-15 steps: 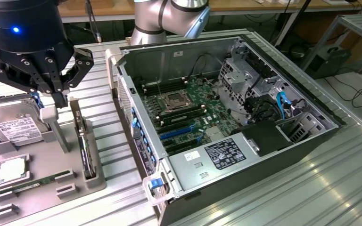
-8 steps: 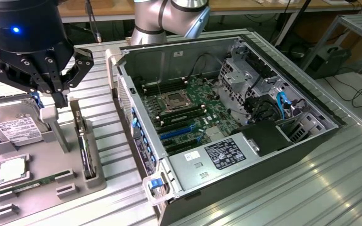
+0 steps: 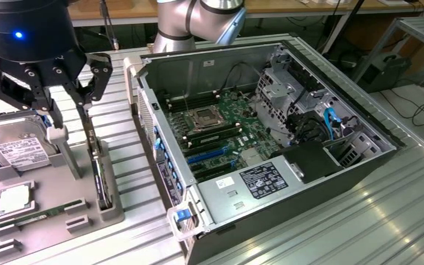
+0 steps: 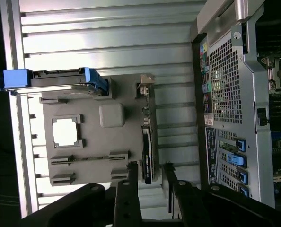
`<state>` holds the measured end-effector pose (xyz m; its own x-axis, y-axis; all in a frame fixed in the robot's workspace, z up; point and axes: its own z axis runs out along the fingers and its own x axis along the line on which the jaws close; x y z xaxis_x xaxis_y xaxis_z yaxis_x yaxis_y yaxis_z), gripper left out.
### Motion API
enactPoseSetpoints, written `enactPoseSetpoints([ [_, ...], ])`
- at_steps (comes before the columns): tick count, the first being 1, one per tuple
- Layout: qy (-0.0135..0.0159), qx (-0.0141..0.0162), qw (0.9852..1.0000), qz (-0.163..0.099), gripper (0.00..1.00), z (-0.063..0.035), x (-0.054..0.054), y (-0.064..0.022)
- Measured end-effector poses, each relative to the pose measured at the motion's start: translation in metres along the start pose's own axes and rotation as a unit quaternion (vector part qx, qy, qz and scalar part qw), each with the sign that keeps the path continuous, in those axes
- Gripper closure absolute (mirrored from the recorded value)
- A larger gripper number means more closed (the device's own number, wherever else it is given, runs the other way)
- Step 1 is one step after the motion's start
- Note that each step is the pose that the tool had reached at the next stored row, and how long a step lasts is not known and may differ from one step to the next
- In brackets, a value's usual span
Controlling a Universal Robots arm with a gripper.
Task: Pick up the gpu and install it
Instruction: 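Pick up the gpu and move the gpu toward the slot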
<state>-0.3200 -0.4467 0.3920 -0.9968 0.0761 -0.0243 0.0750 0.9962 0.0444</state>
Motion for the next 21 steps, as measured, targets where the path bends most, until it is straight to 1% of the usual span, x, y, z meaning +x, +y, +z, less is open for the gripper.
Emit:
enactPoseSetpoints([
  [5,0.0000,0.0000,1.0000,0.000,0.35,0.0000,0.0000,0.0000],
  [6,0.0000,0.0000,1.0000,0.000,0.35,0.0000,0.0000,0.0000],
  [7,0.0000,0.0000,1.0000,0.000,0.28,0.0000,0.0000,0.0000],
  [16,0.0000,0.0002,1.0000,0.000,0.28,0.0002,0.0000,0.0000],
  [21,0.0000,0.0003,1.0000,0.000,0.28,0.0030,0.0001,-0.0001],
])
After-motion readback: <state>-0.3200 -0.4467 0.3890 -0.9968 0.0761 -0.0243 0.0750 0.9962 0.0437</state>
